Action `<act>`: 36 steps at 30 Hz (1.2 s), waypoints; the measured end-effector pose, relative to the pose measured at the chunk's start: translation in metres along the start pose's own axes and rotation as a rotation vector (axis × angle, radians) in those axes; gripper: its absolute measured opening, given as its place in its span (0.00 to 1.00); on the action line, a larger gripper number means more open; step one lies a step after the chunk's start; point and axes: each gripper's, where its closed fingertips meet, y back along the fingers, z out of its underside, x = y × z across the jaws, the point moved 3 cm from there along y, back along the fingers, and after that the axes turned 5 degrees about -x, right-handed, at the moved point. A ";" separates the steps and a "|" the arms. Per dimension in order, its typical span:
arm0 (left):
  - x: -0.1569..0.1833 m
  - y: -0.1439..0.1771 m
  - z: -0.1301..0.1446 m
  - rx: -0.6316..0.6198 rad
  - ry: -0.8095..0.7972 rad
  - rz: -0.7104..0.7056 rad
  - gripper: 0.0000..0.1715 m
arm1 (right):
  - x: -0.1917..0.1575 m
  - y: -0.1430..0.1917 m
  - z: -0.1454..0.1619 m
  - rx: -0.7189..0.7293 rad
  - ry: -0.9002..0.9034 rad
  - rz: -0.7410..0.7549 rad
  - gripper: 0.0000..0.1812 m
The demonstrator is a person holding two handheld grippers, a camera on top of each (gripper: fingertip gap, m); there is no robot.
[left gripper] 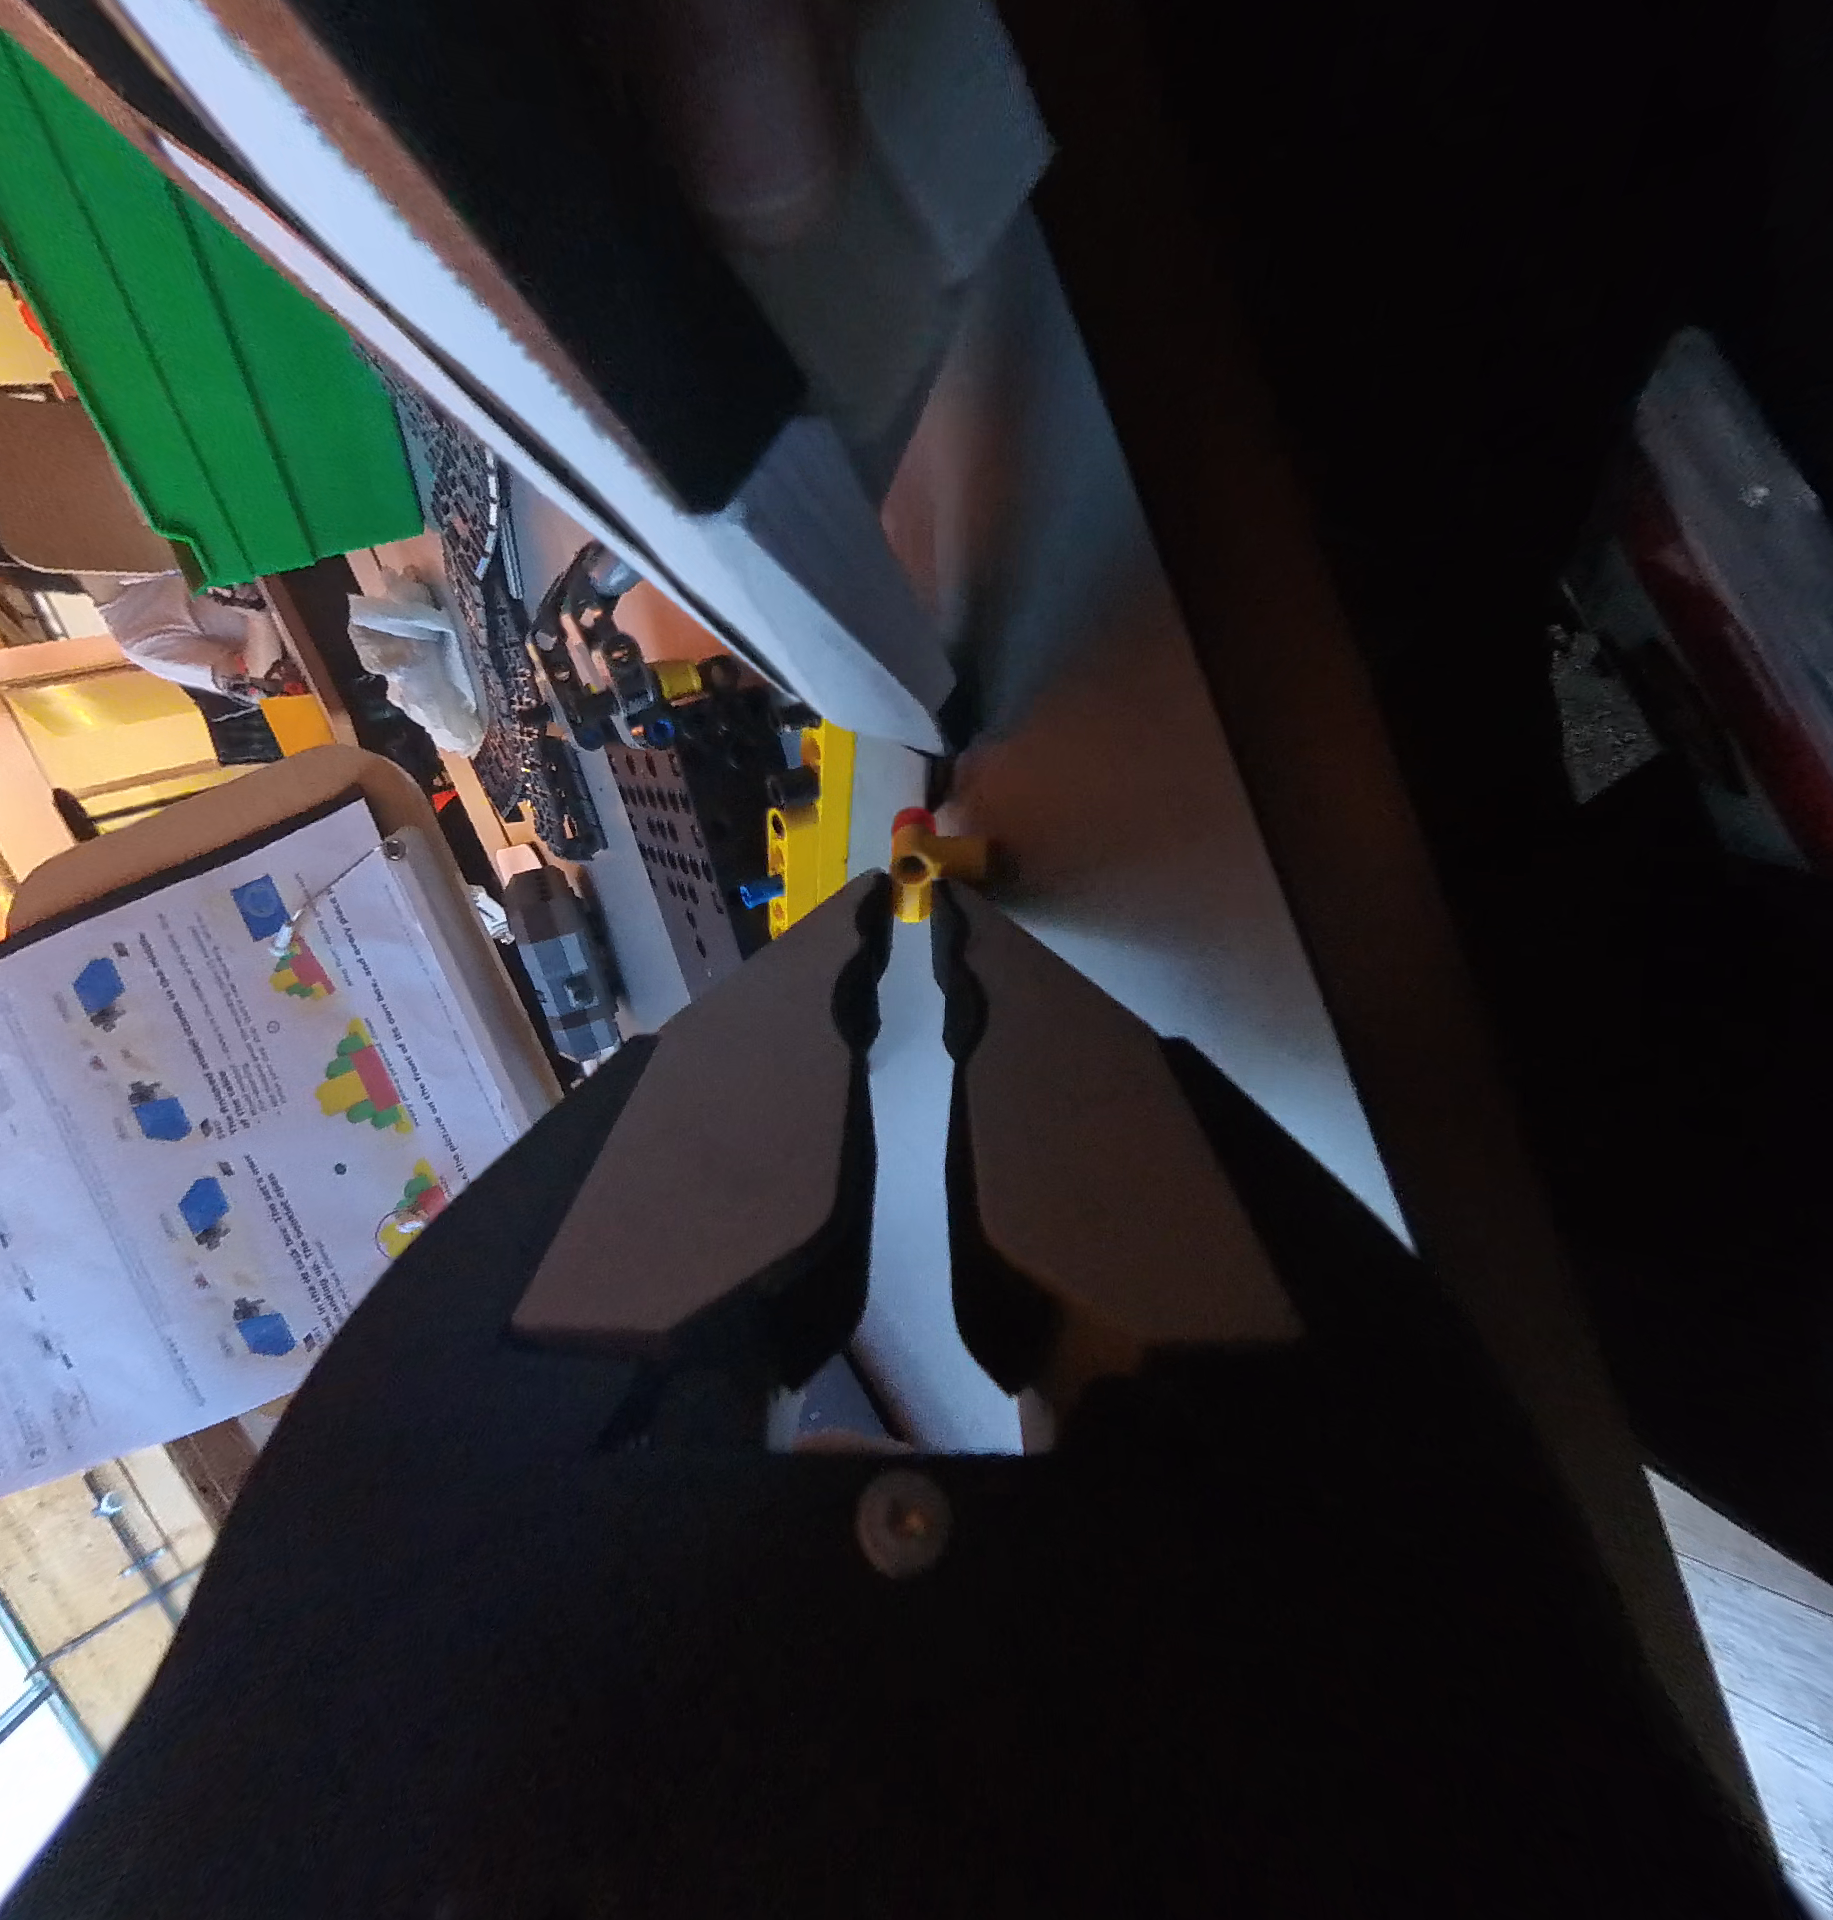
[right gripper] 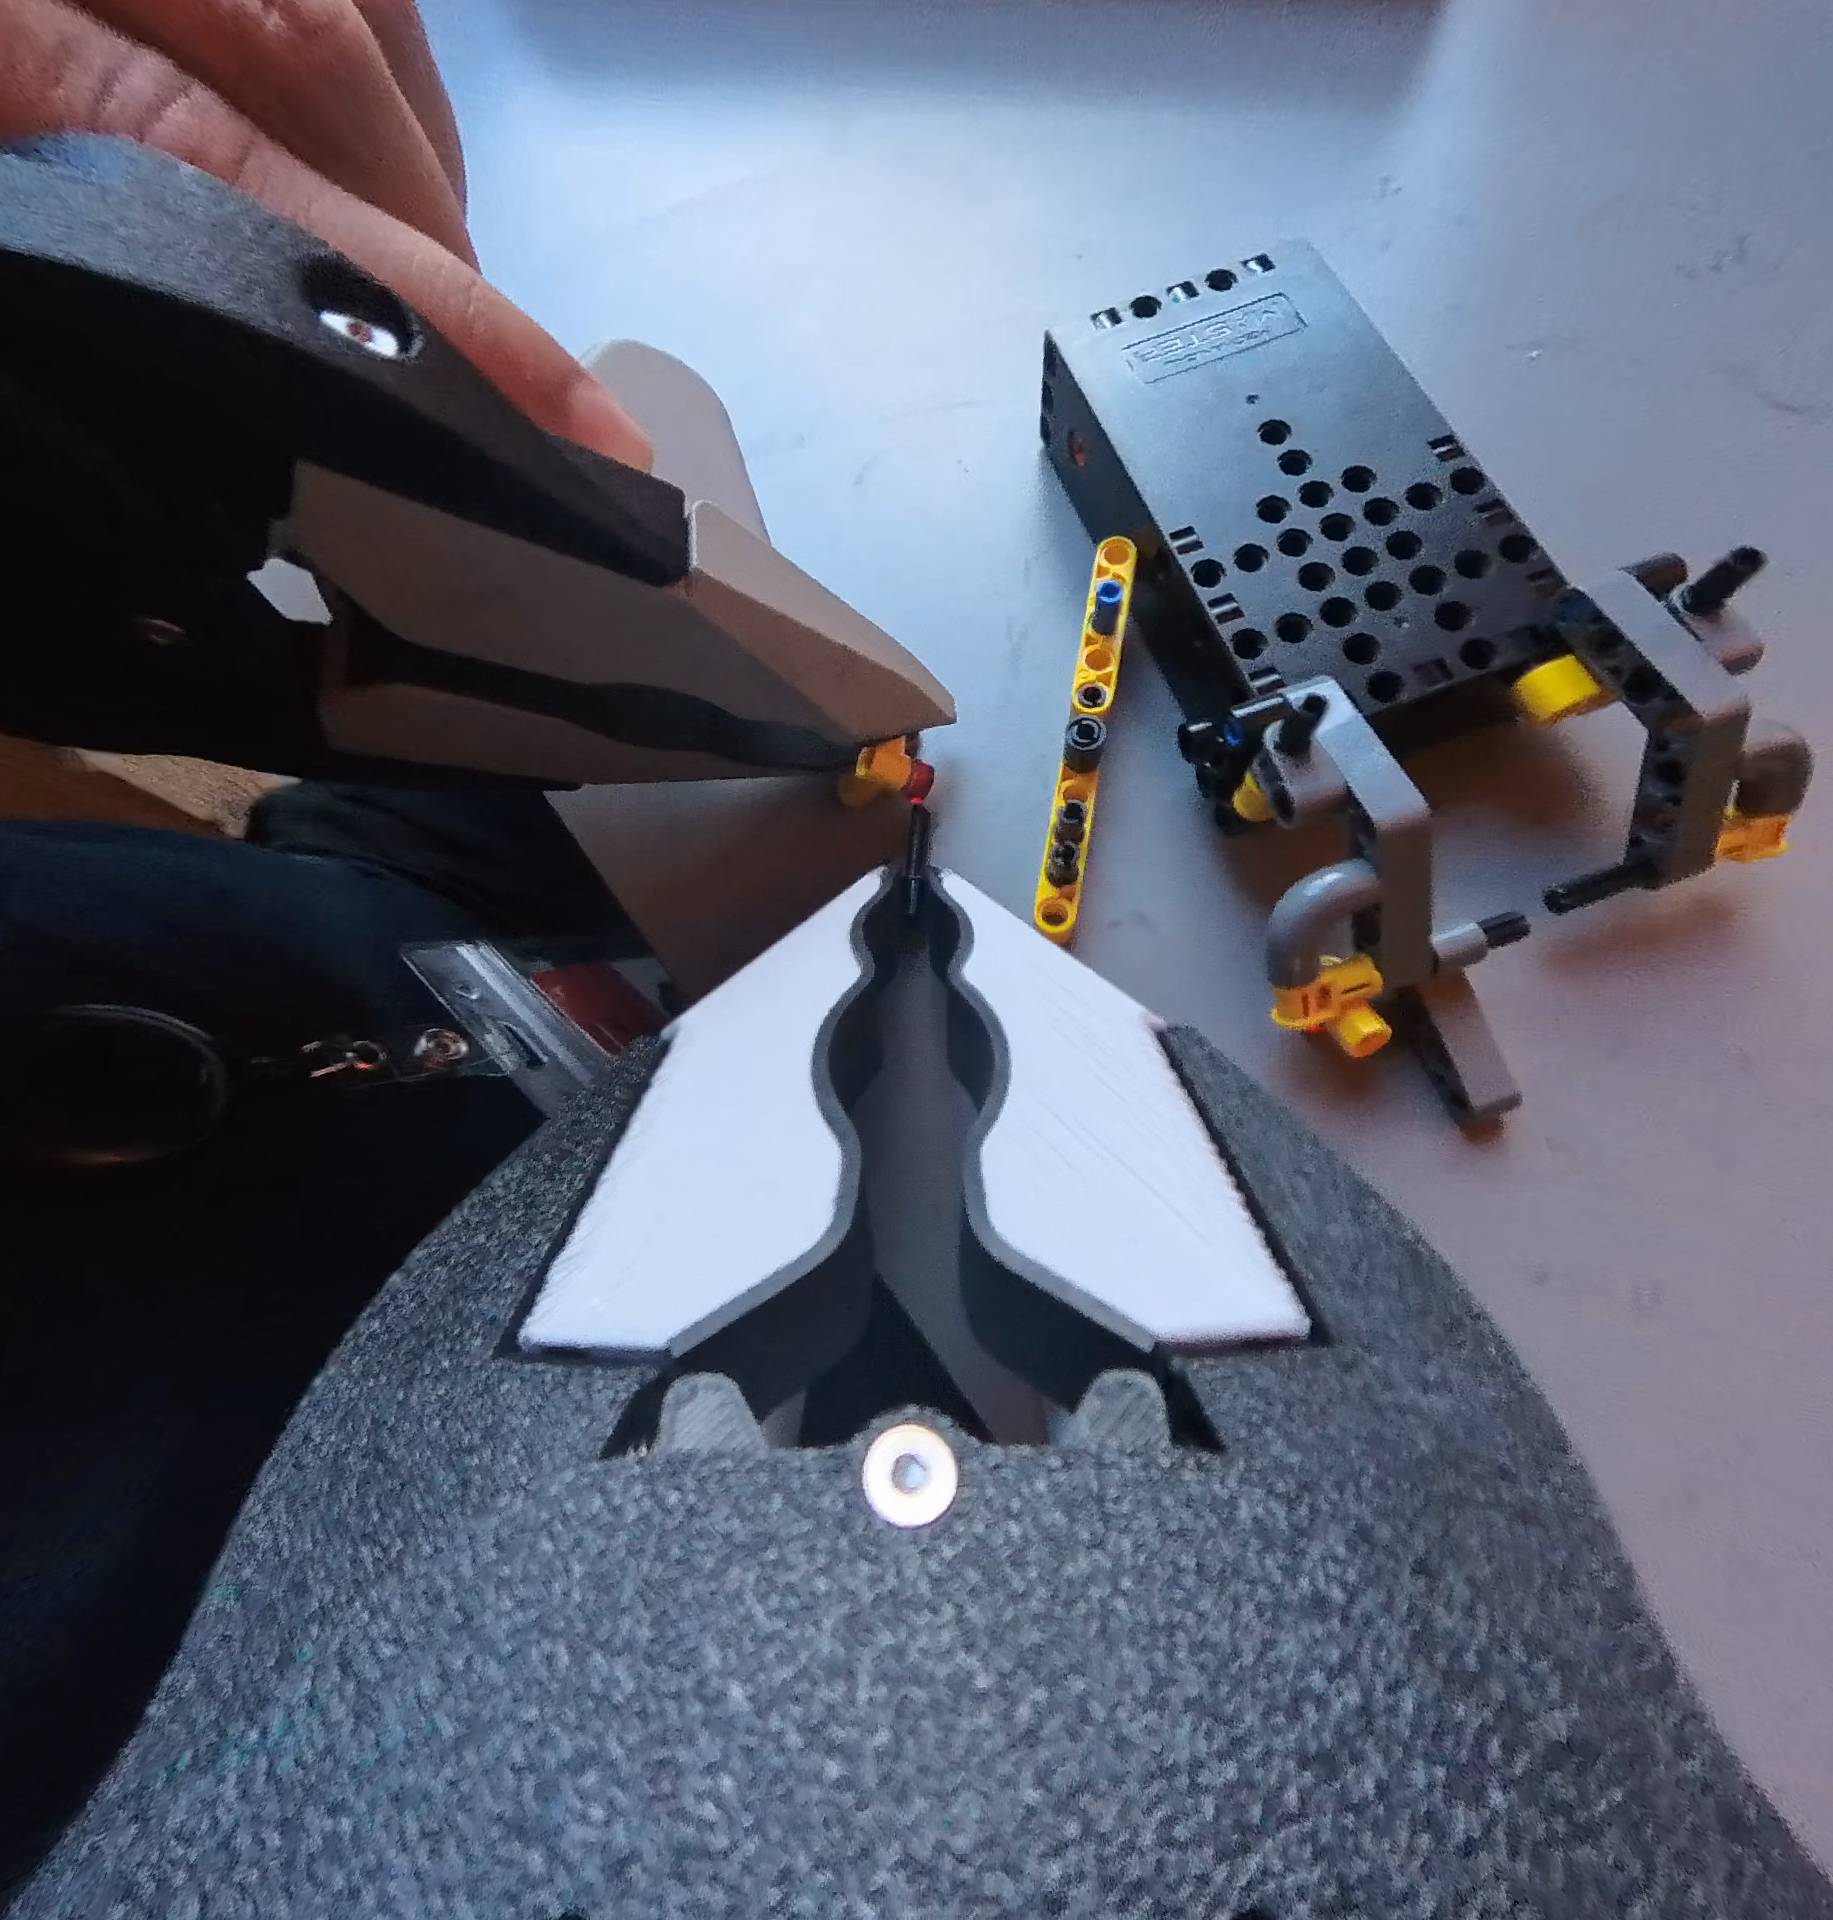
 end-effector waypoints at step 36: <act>-0.004 0.002 0.008 0.043 0.225 0.128 0.03 | 0.000 0.003 -0.015 -0.059 0.077 -0.061 0.01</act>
